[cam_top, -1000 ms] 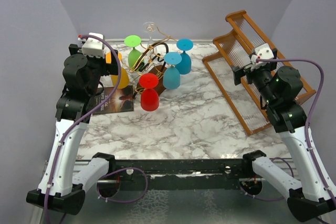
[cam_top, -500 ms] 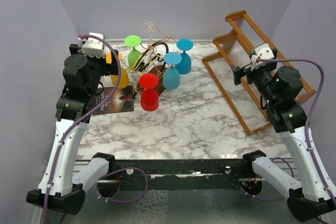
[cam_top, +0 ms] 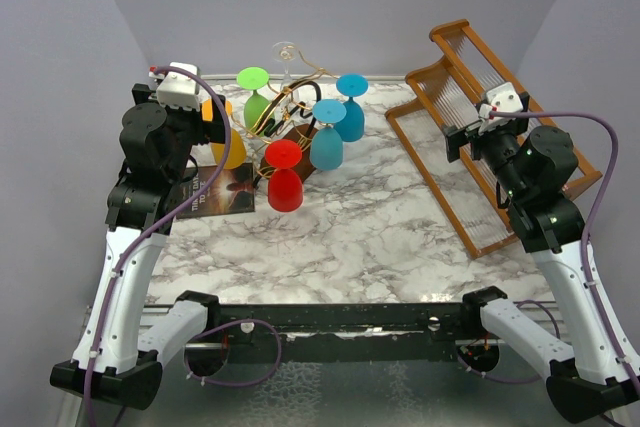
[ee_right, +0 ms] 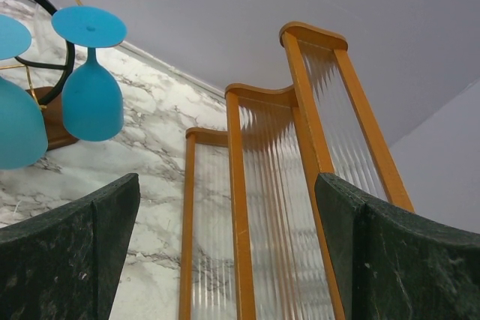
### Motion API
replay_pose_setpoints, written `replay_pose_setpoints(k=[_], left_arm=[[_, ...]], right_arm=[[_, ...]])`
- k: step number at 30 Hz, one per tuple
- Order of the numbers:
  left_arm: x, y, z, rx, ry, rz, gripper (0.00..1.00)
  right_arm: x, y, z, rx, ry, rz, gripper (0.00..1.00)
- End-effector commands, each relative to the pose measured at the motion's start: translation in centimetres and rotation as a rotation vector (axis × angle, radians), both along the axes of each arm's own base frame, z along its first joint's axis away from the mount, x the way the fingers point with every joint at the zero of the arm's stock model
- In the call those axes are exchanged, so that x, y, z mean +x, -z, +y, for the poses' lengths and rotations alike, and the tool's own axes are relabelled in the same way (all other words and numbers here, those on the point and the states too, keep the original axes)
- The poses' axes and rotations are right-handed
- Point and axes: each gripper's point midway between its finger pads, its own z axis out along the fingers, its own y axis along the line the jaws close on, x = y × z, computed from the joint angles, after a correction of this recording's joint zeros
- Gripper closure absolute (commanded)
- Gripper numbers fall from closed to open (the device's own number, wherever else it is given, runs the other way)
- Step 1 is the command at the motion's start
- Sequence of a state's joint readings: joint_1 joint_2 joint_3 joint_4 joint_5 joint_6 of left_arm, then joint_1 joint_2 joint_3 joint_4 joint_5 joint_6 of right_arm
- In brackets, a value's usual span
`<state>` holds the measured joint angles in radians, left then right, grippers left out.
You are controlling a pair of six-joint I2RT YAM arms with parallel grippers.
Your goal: Place the wine glass upside down on the wine glass rack
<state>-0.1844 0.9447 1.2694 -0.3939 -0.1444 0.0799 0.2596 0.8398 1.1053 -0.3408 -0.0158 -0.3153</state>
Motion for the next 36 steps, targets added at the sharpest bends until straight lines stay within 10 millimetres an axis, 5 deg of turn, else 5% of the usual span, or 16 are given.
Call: replay_pose_setpoints(k=[1, 36], left_arm=[[-0.10, -0.44, -0.20, -0.016, 0.013, -0.013, 0.01], [-0.20, -0.02, 0.02, -0.005, 0.004, -0.005, 0.01]], right_arm=[[-0.11, -0.69, 0.09, 0.015, -0.011, -0.012, 0.00], [0.00, -0.23, 0.02, 0.017, -0.019, 0.001, 0.00]])
